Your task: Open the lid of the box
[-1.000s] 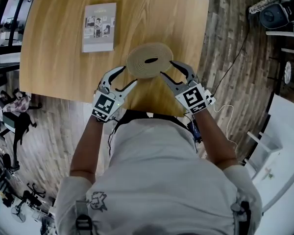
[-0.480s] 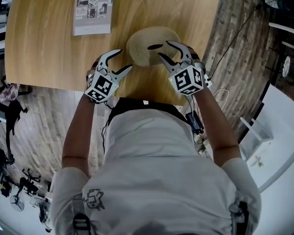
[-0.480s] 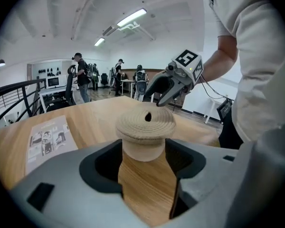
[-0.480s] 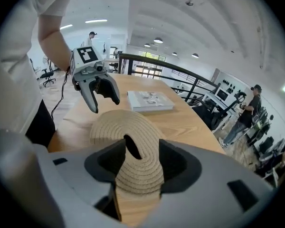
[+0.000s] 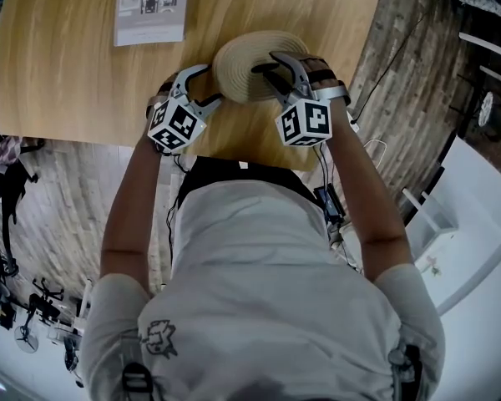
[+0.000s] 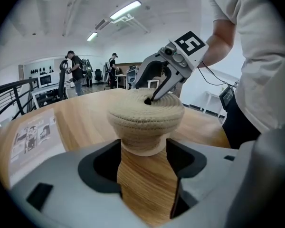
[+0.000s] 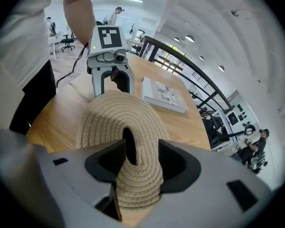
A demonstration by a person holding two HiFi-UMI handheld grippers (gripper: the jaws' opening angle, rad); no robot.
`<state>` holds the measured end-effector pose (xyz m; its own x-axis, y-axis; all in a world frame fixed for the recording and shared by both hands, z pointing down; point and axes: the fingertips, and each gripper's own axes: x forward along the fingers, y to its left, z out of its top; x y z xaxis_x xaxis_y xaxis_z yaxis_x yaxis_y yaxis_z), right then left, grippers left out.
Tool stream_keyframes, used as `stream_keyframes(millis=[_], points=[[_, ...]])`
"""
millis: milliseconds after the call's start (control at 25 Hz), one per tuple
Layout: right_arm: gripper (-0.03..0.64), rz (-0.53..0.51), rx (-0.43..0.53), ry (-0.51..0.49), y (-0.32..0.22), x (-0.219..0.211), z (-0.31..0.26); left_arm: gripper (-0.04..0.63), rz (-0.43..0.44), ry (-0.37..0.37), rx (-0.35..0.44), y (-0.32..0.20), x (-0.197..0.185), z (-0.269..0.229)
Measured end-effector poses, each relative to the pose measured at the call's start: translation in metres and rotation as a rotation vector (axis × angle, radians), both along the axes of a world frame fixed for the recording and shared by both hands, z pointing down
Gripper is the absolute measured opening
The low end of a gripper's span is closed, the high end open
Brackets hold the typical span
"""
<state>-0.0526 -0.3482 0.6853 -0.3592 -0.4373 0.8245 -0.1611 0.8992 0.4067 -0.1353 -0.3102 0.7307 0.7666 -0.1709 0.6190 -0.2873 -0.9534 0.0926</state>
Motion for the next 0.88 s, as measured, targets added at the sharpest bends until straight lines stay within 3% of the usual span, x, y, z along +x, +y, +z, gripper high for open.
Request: stream_keyframes(millis=[280,600,640,880], points=[[0.176,-0.059,0.044,0.057,-0.008,-0.012,0.011,0.288,-0.01,0.013,0.007,-0.006,0.006,0.003],[0.086,-0.092,0.113,0.092,-0.005,-0.018,0.022,0.284,-0.041,0.025,0.011,-0.01,0.007,0.003],[0.048,-0.094,0.129,0.099,-0.003,-0.018,0.022,0.281,-0.043,0.028,0.012,-0.01,0.007,0.003],[0.034,-0.09,0.154,0.116,-0.002,-0.018,0.022,0.273,-0.049,0.038,0.014,-0.01,0.006,0.003]])
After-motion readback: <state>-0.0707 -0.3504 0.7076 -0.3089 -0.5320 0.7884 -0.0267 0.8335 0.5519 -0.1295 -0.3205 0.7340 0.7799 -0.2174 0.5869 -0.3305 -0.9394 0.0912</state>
